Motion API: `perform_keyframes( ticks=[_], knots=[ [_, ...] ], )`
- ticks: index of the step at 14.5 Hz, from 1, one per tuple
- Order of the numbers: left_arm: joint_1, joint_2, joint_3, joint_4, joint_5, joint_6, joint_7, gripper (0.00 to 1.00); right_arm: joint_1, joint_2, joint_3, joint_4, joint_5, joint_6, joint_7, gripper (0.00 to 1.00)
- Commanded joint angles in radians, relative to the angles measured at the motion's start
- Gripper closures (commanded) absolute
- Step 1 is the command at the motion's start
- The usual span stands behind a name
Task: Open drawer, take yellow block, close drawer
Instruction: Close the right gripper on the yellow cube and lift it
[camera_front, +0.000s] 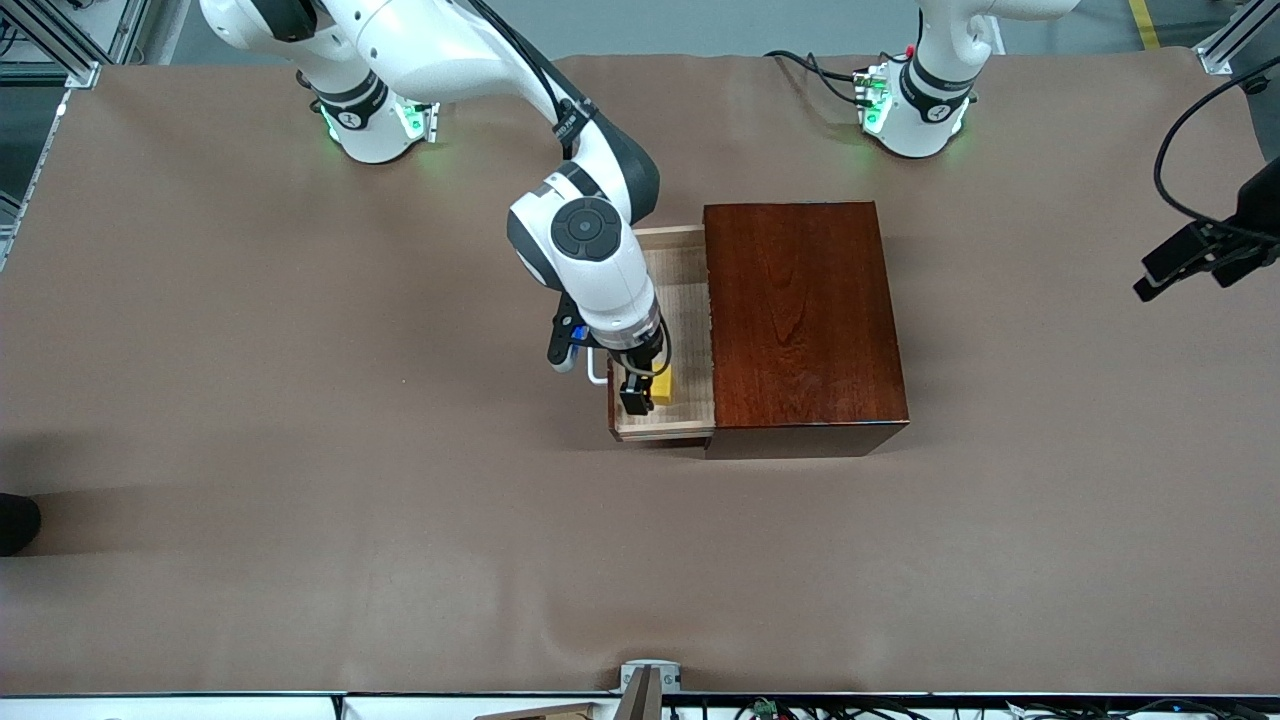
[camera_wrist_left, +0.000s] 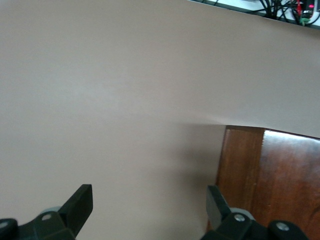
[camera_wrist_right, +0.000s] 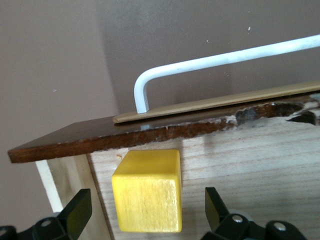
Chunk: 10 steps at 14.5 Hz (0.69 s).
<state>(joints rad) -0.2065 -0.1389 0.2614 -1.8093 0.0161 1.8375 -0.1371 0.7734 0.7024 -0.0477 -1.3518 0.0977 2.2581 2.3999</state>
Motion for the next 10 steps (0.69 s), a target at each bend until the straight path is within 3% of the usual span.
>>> perform_keyframes(
  ticks=[1,5,6,9,10],
  knots=[
    [0.004,-0.034,-0.028,-0.012,0.038,-0.058,0.037,0.0,-0.003,0.023,0.005,0.028,0.008,0.018,0.018,0.0],
    [0.006,-0.031,-0.089,0.059,0.036,-0.178,0.043,0.0,0.001,0.038,0.005,0.025,0.008,0.031,0.019,0.0],
    [0.006,-0.027,-0.091,0.074,0.036,-0.179,0.05,0.0,0.009,0.038,0.005,0.025,0.004,0.031,0.018,0.09],
    [0.013,-0.022,-0.077,0.096,0.034,-0.199,0.109,0.0,0.006,0.029,0.005,0.028,0.002,0.026,0.01,0.66],
    [0.047,-0.027,-0.061,0.096,0.03,-0.211,0.149,0.0,0.004,0.017,0.005,0.031,0.005,0.017,0.005,0.78]
  ],
)
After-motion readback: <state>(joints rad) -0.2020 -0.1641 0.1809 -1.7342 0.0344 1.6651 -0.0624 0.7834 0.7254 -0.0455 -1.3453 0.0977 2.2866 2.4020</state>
